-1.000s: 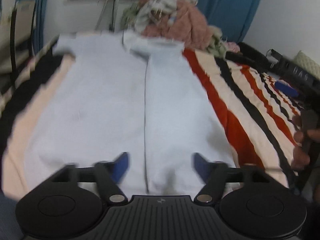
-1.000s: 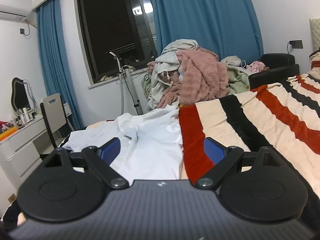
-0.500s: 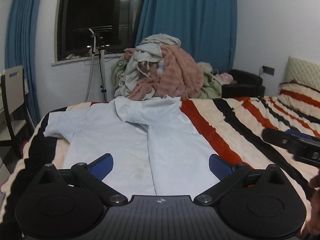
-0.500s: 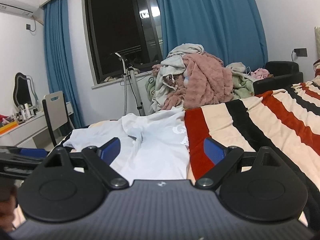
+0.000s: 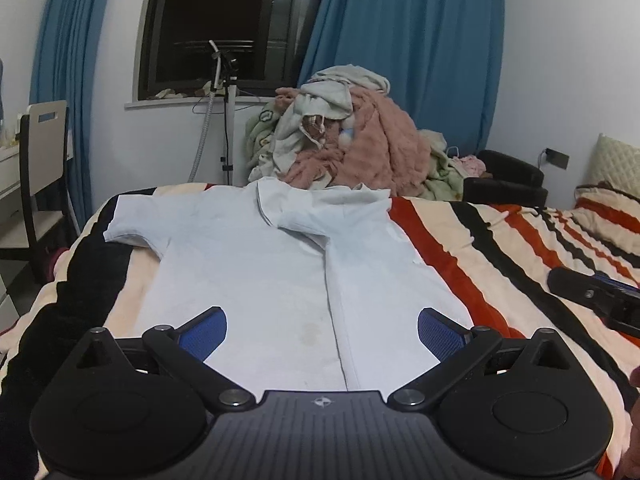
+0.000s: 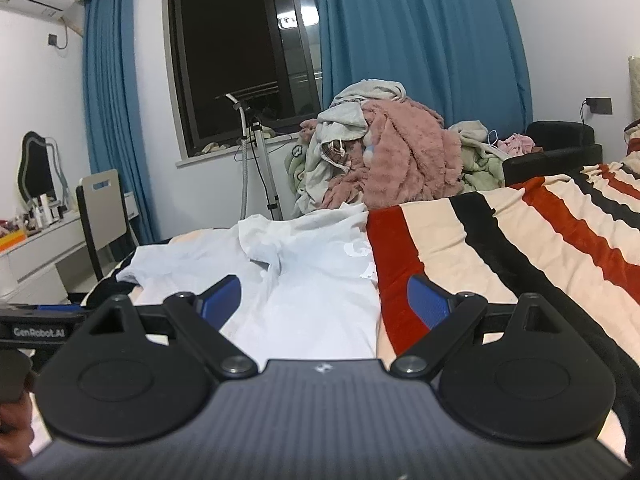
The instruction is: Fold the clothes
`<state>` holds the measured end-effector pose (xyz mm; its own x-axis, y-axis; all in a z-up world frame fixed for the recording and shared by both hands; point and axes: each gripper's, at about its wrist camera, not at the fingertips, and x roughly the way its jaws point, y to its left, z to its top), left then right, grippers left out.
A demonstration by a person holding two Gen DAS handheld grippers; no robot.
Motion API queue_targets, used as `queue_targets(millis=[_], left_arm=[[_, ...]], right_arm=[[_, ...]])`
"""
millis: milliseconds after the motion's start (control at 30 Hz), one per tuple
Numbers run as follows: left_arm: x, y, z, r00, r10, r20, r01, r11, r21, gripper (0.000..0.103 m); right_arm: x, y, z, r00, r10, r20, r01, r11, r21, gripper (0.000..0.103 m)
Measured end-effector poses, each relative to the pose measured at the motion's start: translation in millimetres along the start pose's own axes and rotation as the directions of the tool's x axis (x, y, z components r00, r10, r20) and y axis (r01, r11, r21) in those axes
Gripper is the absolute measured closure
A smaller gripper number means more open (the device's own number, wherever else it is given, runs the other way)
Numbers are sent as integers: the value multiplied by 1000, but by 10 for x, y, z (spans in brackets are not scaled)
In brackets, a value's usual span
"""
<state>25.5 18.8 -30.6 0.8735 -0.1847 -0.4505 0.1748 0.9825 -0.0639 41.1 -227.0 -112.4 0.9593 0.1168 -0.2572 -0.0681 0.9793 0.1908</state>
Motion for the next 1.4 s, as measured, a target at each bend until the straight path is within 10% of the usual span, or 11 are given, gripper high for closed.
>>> queue_targets(millis=[533, 867, 1067, 1400], left_arm=[[-199, 46, 60, 1000, 10, 23, -12, 997, 82, 0], [-352, 475, 111, 999, 37, 33, -36, 999, -25, 0], [-330, 872, 95, 995, 90, 45, -82, 986, -146, 0], [-189, 1538, 66, 981, 193, 28, -172, 922, -347, 0]], right_arm=[[107, 38, -113, 997, -69, -23, 69, 998, -7, 11], [462, 324, -11, 991, -72, -114, 66, 996, -58, 12], [1147, 833, 197, 979, 52, -195, -83, 984, -157, 12], [2839, 2116, 59, 884, 324, -336, -404, 892, -204, 12]])
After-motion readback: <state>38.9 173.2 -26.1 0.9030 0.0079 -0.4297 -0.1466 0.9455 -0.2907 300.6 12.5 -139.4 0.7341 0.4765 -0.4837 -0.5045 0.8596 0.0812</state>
